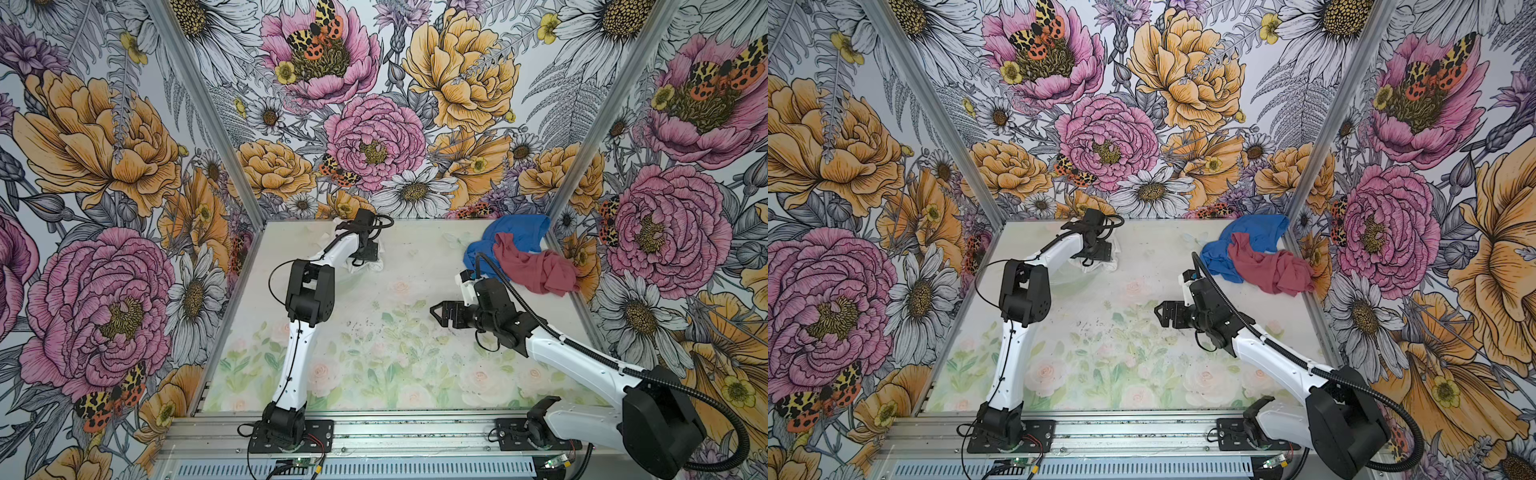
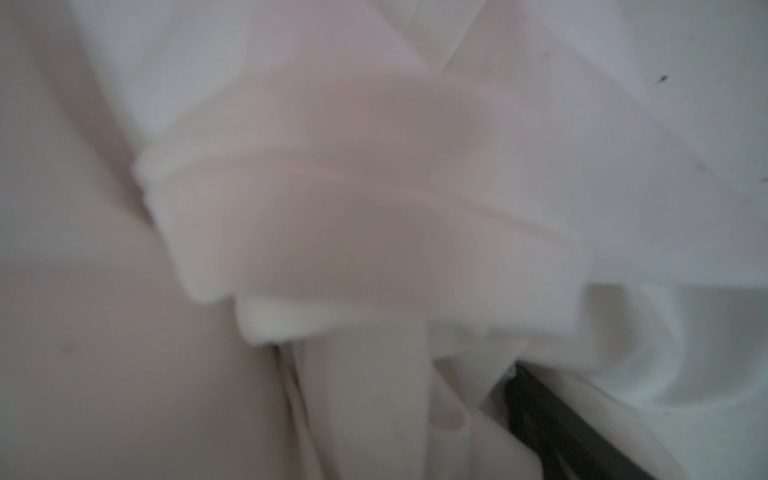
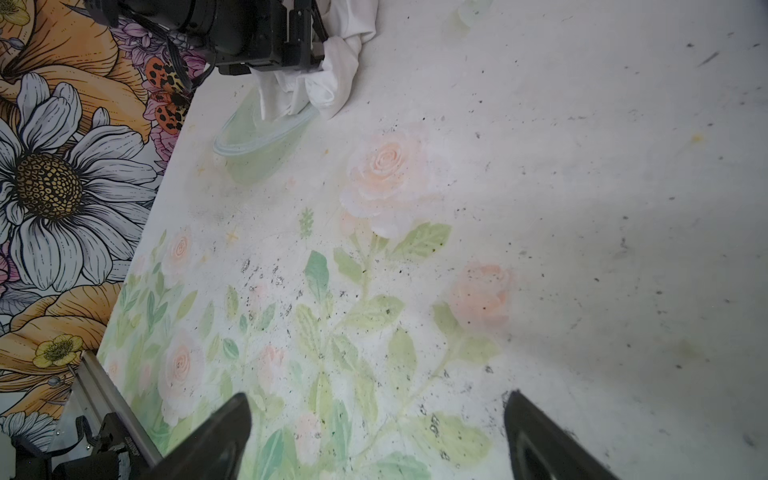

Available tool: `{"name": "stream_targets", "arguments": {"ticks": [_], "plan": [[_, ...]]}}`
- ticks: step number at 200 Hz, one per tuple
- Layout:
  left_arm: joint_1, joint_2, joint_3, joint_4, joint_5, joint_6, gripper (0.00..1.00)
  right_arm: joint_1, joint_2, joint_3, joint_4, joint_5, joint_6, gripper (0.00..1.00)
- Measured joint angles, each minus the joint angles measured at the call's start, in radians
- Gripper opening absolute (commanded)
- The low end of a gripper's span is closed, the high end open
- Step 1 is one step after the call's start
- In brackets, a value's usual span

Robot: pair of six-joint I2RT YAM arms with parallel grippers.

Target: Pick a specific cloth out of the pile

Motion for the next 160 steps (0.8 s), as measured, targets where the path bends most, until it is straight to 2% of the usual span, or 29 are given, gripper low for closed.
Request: {"name": "stream_targets", "arguments": {"ticks": [16, 44, 60, 86, 103, 134, 160], "plan": [[0.011, 0.002, 0.000, -0.015, -0.001, 0.015, 0.79, 0.000, -0.006, -0.003, 0.000, 0.000, 0.000, 0.95], [0.054, 0.002, -0.003, -0.045, 0.010, 0.029, 0.43, 0.000, -0.009, -0.005, 0.000, 0.000, 0.000, 0.95], [0.094, 0.000, -0.007, -0.043, 0.029, 0.035, 0.27, 0.000, -0.011, -0.005, 0.000, 0.000, 0.000, 0.95], [0.183, -0.023, -0.039, -0.035, 0.066, 0.051, 0.19, 0.000, -0.017, -0.008, 0.000, 0.000, 0.000, 0.95], [0.251, -0.038, -0.061, -0.033, 0.072, 0.056, 0.21, 0.000, -0.018, -0.010, 0.000, 0.000, 0.000, 0.95], [0.330, -0.046, -0.072, -0.042, 0.071, 0.080, 0.45, 0.000, -0.018, -0.010, 0.000, 0.000, 0.002, 0.95], [0.338, -0.056, -0.082, -0.051, 0.068, 0.104, 0.59, 0.000, -0.022, -0.010, 0.000, 0.000, 0.003, 0.95]]}}
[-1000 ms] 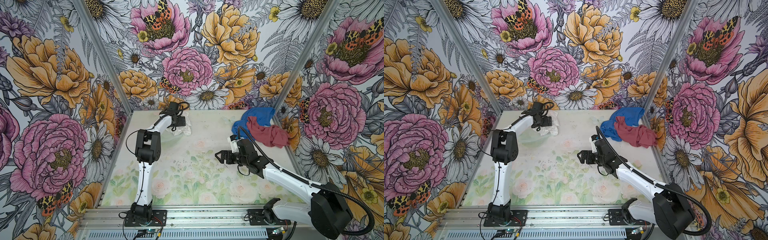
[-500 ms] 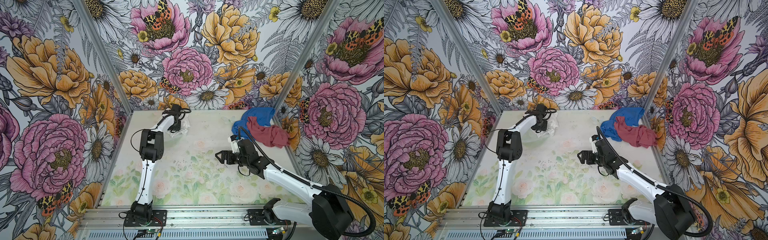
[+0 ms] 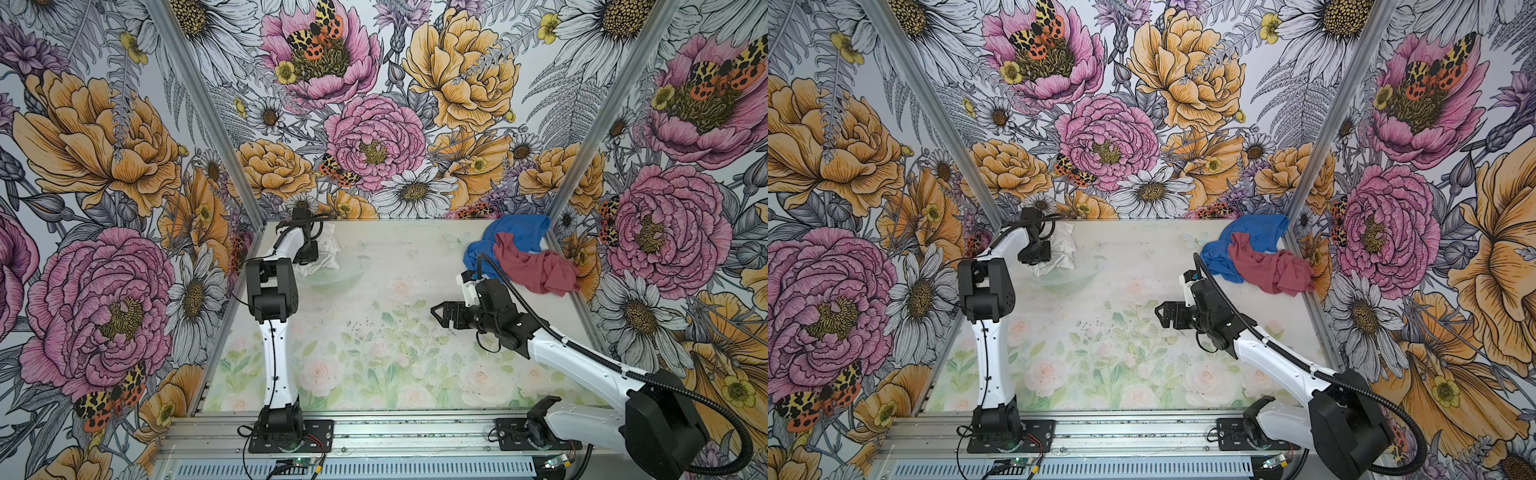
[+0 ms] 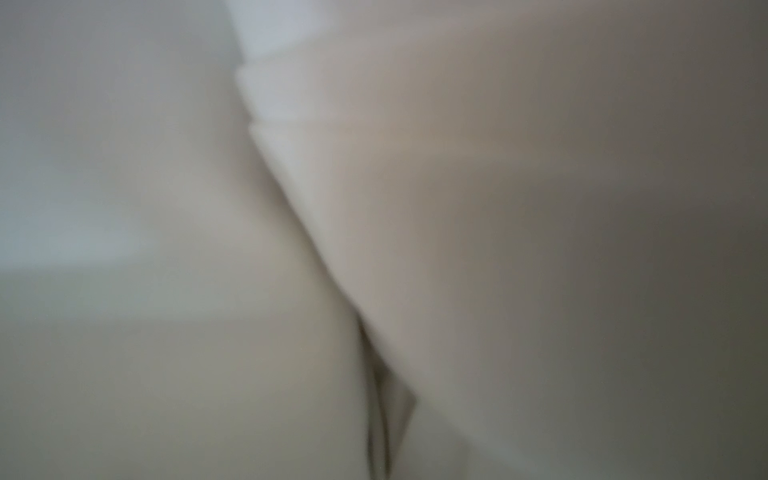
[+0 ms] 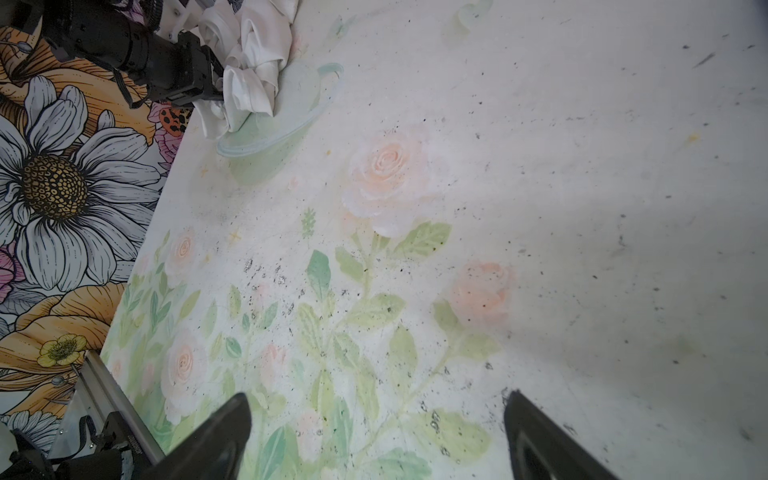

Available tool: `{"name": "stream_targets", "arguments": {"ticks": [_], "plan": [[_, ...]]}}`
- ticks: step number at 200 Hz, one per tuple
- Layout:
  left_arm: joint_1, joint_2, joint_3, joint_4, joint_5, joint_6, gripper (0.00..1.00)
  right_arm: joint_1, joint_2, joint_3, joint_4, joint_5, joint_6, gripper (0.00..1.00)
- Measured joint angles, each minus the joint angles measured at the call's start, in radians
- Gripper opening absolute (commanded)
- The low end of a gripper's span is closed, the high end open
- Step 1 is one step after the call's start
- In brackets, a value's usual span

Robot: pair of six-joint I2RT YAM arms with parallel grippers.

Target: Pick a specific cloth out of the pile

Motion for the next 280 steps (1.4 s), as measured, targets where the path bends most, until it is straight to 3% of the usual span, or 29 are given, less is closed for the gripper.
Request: {"name": "stream_targets", "arguments": {"ticks": [17, 35, 111, 127, 133, 166, 194, 211, 239, 280], "plan": [[-0.011, -0.017, -0.010, -0.017, -0.002, -0.003, 0.71, 0.000, -0.008, 0.000, 0.000, 0.000, 0.000, 0.95], [-0.026, -0.052, -0.022, -0.039, -0.009, 0.000, 0.75, 0.000, -0.013, 0.000, 0.000, 0.000, 0.001, 0.95], [-0.099, -0.282, -0.080, -0.042, -0.030, -0.001, 0.84, 0.000, -0.014, 0.000, 0.000, 0.000, 0.000, 0.96], [-0.122, -0.344, -0.143, -0.023, -0.034, -0.003, 0.98, -0.002, -0.014, 0.000, 0.000, -0.001, 0.000, 0.96], [-0.132, -0.373, -0.179, -0.009, -0.033, -0.008, 0.99, -0.008, -0.014, -0.001, 0.000, -0.002, -0.001, 0.96], [-0.194, -0.651, -0.472, 0.127, 0.014, -0.040, 0.99, -0.108, -0.016, 0.000, 0.000, -0.066, -0.012, 0.96], [-0.227, -1.015, -0.787, 0.341, 0.045, -0.084, 0.99, -0.233, -0.033, 0.011, -0.005, -0.079, -0.040, 0.98], [-0.222, -1.232, -0.998, 0.484, 0.002, -0.118, 0.99, -0.289, -0.076, 0.013, -0.009, -0.053, -0.072, 0.98], [-0.152, -1.468, -1.361, 0.729, -0.118, -0.148, 0.99, -0.326, -0.201, 0.008, -0.008, 0.039, -0.141, 0.99], [-0.130, -1.528, -1.772, 1.058, -0.286, -0.069, 0.99, -0.339, -0.497, -0.153, 0.011, 0.338, -0.221, 0.99]]}}
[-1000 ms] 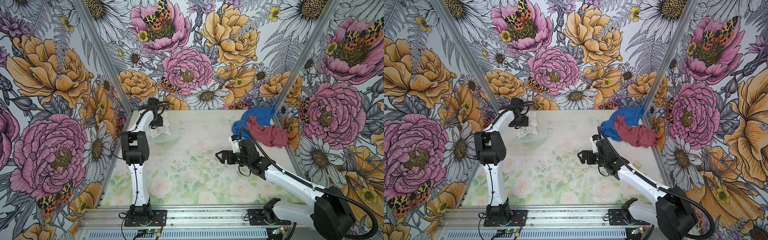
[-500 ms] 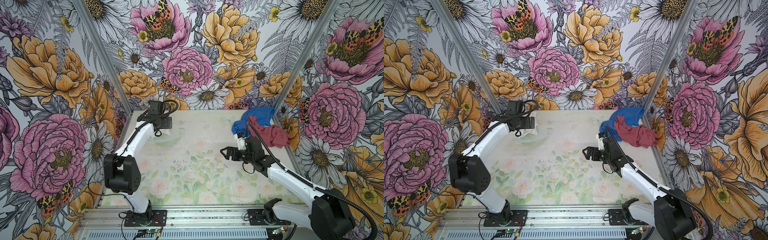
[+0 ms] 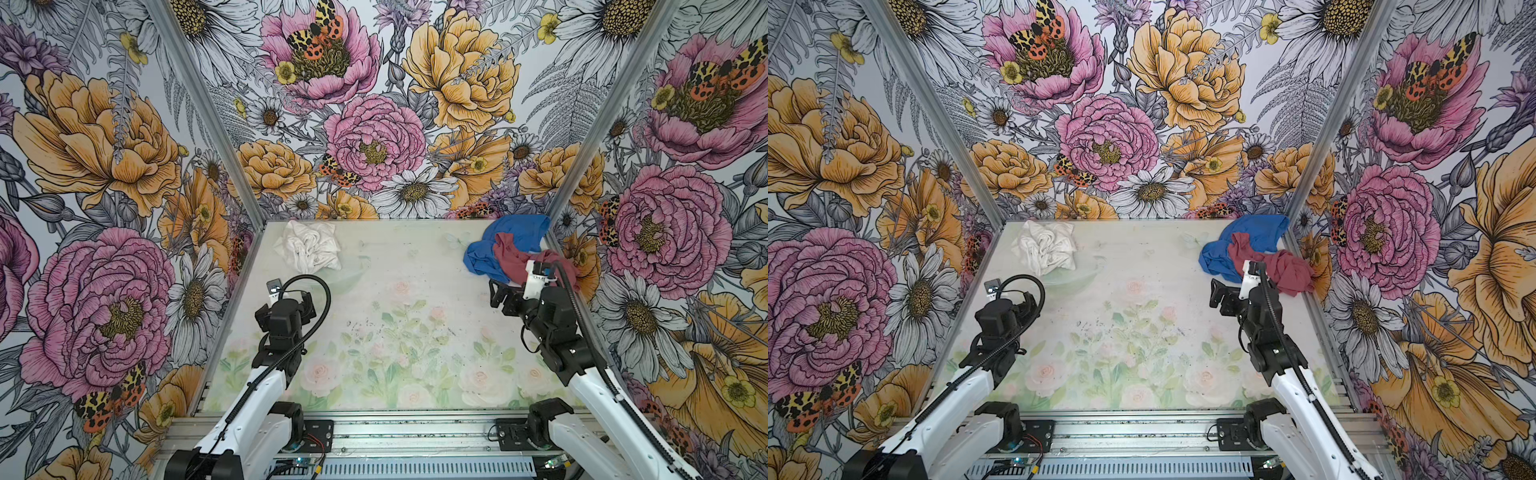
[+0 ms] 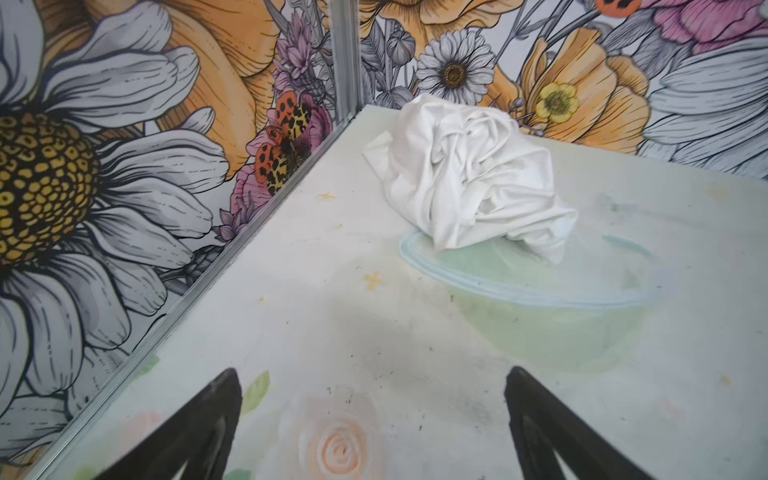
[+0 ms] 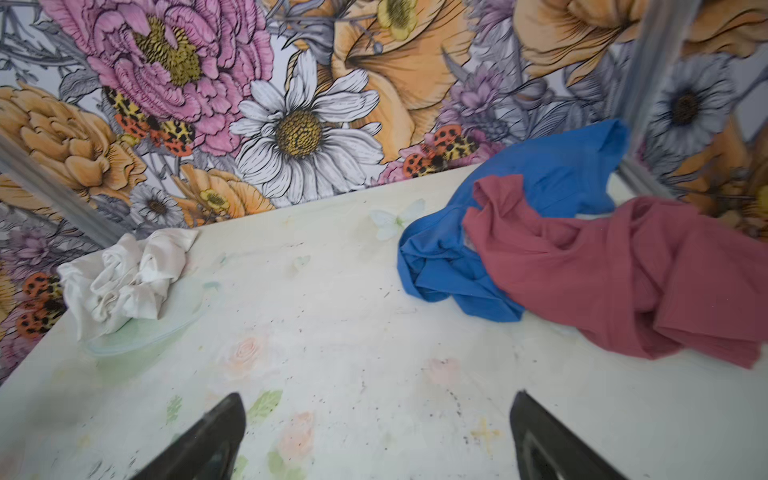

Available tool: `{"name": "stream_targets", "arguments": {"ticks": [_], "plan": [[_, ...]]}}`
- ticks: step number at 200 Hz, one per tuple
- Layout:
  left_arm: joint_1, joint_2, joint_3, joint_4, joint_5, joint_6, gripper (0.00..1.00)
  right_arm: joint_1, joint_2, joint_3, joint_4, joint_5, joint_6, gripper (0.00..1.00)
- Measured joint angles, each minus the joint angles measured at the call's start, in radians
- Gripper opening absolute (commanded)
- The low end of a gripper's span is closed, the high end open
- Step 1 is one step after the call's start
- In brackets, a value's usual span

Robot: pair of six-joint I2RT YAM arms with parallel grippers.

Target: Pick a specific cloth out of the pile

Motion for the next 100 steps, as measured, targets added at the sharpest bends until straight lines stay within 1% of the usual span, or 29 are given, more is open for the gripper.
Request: {"name": "stream_targets", "arguments": {"ticks": [20, 43, 56, 68, 82, 100], "plan": [[0.032, 0.043, -0.069, 0.168, -0.008, 0.010, 0.99, -0.014, -0.137, -0.135, 0.007, 0.162, -0.039, 1.00], [0.089, 0.208, -0.051, 0.356, 0.035, -0.008, 0.99, -0.034, -0.237, -0.275, 0.044, 0.284, -0.081, 1.00], [0.108, 0.342, -0.024, 0.462, 0.079, -0.012, 0.99, -0.040, -0.259, -0.338, 0.081, 0.317, -0.100, 0.99], [0.108, 0.432, 0.015, 0.491, 0.110, -0.005, 0.99, -0.040, -0.259, -0.384, 0.129, 0.329, -0.114, 0.99], [0.104, 0.487, 0.061, 0.506, 0.132, 0.008, 0.99, -0.040, -0.234, -0.411, 0.180, 0.336, -0.122, 1.00], [0.111, 0.536, 0.104, 0.560, 0.161, 0.012, 0.99, -0.042, -0.158, -0.415, 0.270, 0.340, -0.133, 1.00]]}}
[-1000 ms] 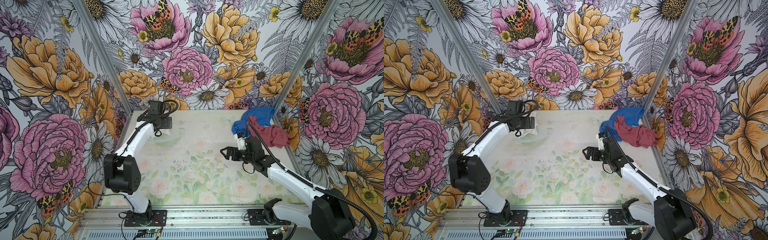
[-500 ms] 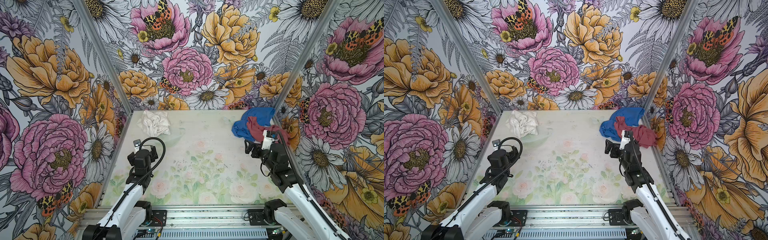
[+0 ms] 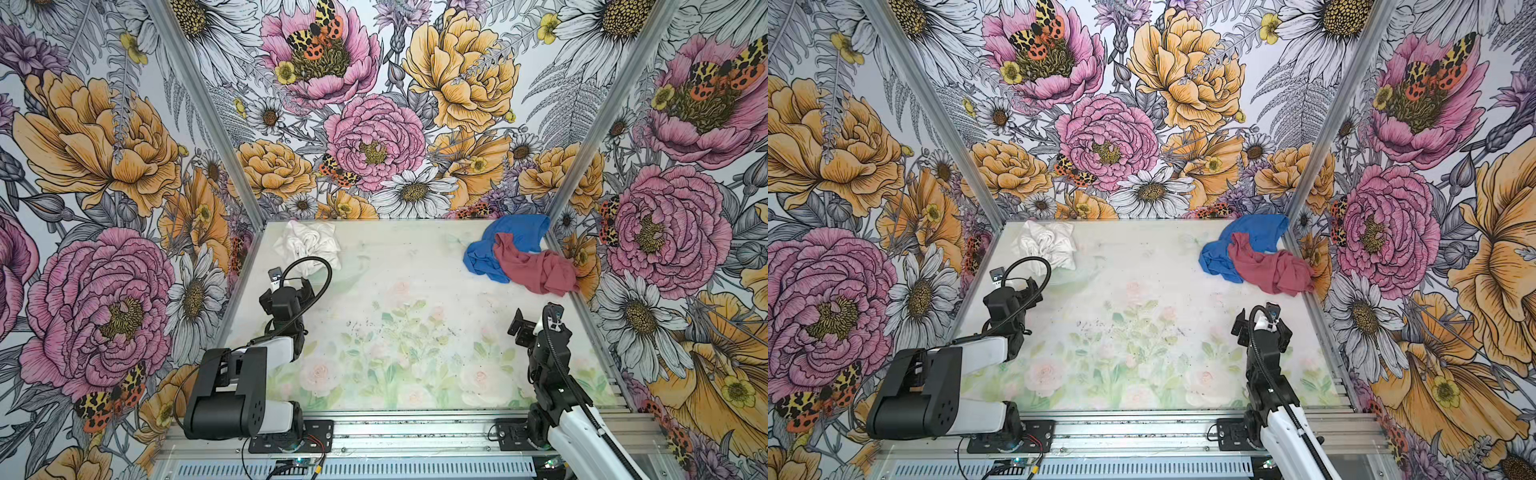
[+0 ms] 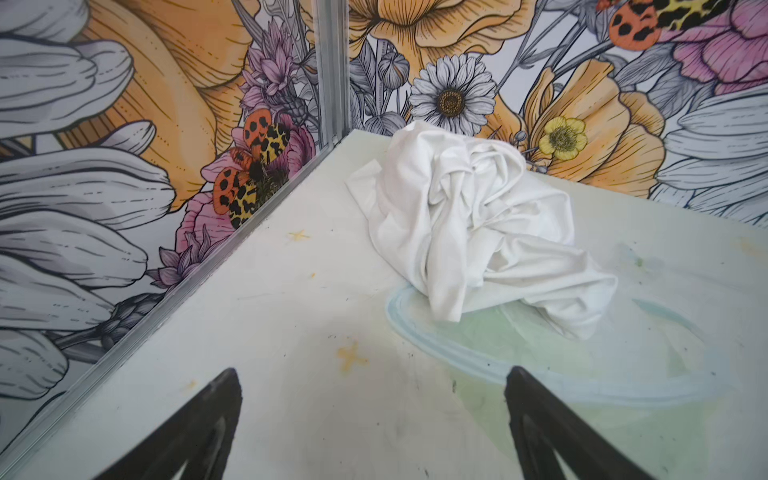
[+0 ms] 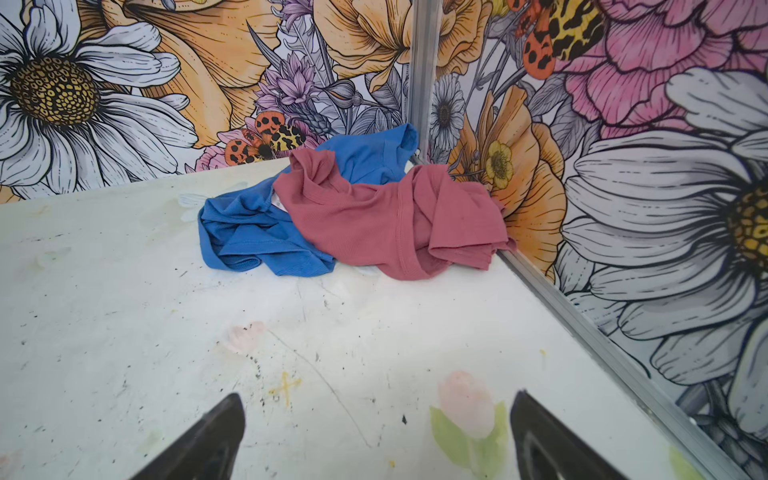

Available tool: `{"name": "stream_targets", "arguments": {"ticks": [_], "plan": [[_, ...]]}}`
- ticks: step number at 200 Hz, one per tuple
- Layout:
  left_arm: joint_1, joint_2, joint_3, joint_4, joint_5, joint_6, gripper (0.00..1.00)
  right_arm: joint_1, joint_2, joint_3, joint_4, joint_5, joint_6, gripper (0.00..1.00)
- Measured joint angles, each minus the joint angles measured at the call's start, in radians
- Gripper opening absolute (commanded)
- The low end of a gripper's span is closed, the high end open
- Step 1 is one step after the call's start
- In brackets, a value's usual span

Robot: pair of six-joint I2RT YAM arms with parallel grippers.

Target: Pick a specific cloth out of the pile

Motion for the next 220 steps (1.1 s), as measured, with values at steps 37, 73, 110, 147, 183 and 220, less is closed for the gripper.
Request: {"name": "stream_targets", "arguments": {"ticks": [37, 73, 110, 147, 183, 220], "plan": [[-0.006, 0.077, -0.044, 0.195, 0.038, 0.027, 0.99, -0.002, 0.243, 0.005, 0.213, -0.023, -0.026, 1.00], [-0.008, 0.145, -0.132, 0.331, 0.059, 0.035, 0.99, -0.003, 0.434, 0.018, 0.402, -0.053, -0.047, 1.00], [-0.014, 0.144, -0.092, 0.336, 0.071, 0.053, 0.99, -0.035, 0.577, 0.047, 0.580, -0.092, -0.073, 0.99], [-0.048, 0.144, -0.026, 0.299, 0.088, 0.091, 0.99, -0.072, 0.694, 0.096, 0.673, -0.137, -0.103, 1.00], [-0.051, 0.144, -0.026, 0.274, 0.096, 0.105, 0.99, -0.076, 0.756, 0.166, 0.698, -0.184, -0.145, 1.00], [-0.051, 0.144, -0.026, 0.266, 0.096, 0.106, 0.99, -0.089, 0.896, 0.161, 0.872, -0.216, -0.183, 1.00]]}}
